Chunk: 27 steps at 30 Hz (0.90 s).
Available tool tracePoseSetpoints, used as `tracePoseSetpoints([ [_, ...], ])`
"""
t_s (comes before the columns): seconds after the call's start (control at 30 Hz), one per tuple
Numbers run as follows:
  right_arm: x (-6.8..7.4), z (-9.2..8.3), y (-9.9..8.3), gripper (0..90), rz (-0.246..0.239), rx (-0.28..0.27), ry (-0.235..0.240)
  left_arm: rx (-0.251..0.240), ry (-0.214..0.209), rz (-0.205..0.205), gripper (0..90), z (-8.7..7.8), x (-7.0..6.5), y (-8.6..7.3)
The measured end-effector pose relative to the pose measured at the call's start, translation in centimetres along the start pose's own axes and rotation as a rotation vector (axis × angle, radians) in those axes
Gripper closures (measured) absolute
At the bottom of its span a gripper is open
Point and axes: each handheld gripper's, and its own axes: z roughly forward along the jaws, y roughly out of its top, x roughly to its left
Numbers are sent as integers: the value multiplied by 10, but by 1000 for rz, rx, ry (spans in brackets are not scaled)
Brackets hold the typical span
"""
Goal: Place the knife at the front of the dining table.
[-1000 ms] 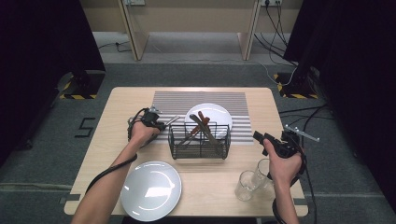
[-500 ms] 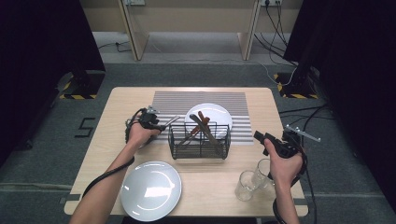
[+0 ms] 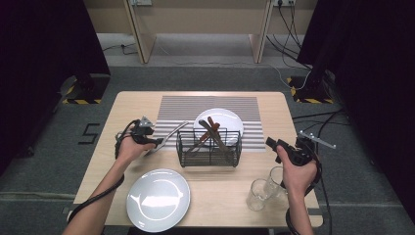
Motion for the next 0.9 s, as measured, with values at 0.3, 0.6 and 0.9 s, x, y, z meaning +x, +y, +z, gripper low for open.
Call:
tracePoseSetpoints([
  [0.3, 0, -2, 1, 451, 4, -6, -2, 51, -37, 27, 443, -20, -4, -23],
  [0.6, 0, 0, 0, 451, 5, 0, -1, 80, -73, -7, 521, -23, -4, -38],
  [0.9, 0, 0, 0, 451, 5, 0, -1, 106, -84, -29, 590, -21, -3, -42],
])
